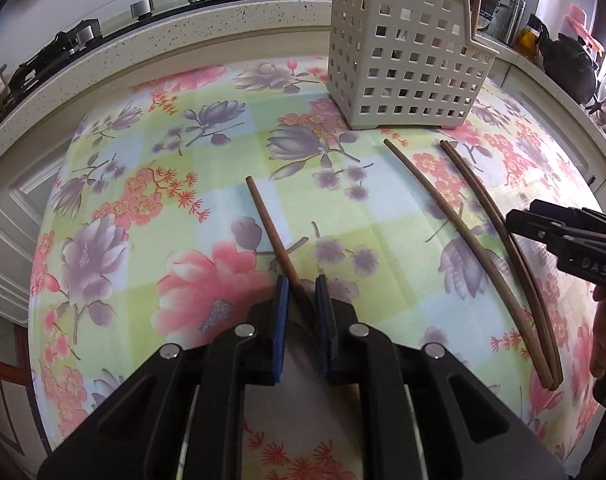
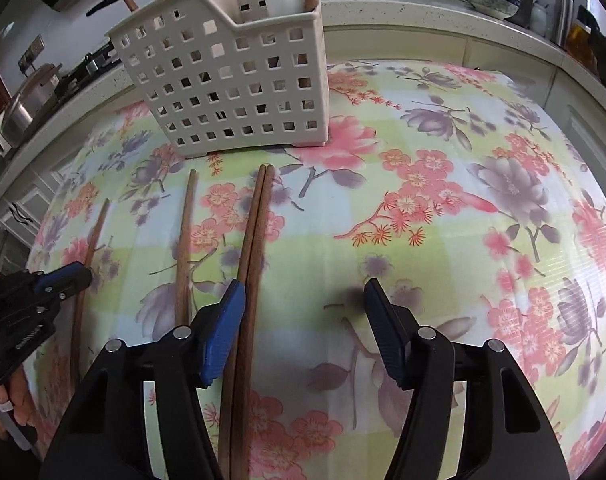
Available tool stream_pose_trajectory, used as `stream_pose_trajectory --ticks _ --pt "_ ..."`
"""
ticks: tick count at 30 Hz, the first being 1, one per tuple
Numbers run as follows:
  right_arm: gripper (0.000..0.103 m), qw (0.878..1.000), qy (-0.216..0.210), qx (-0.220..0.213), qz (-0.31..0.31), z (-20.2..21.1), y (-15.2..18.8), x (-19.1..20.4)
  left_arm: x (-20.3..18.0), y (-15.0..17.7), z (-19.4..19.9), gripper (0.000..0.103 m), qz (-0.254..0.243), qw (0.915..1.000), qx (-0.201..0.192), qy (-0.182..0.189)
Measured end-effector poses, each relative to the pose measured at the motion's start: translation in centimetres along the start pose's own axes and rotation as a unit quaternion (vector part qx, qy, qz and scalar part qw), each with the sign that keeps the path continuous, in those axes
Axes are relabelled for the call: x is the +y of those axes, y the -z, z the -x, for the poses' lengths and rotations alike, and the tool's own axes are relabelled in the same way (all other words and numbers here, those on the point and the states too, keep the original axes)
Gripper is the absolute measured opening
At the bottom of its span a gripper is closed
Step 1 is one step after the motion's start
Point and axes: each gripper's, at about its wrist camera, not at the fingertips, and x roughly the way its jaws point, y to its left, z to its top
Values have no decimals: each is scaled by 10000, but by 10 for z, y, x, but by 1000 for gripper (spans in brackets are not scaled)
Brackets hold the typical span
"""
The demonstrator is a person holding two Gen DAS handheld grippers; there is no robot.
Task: Organize utensils
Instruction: 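Grasp a wooden chopstick with the left tool while the right tool grasps another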
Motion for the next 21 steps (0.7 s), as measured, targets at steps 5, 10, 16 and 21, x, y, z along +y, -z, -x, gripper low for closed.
stream_pose_trajectory --ticks 5,10,16,21 --pt "58 9998 111 -41 130 -2 -1 2 -2 0 1 23 25 10000 -36 72" --pt "51 9996 177 -40 200 -1 -1 0 -3 1 1 39 78 10000 -40 18" --pt "49 9987 400 25 308 -9 -7 6 -6 -2 -2 38 52 9996 16 -284" --pt "36 9988 306 33 382 -10 -10 5 -13 -4 -4 19 -32 9995 31 -300"
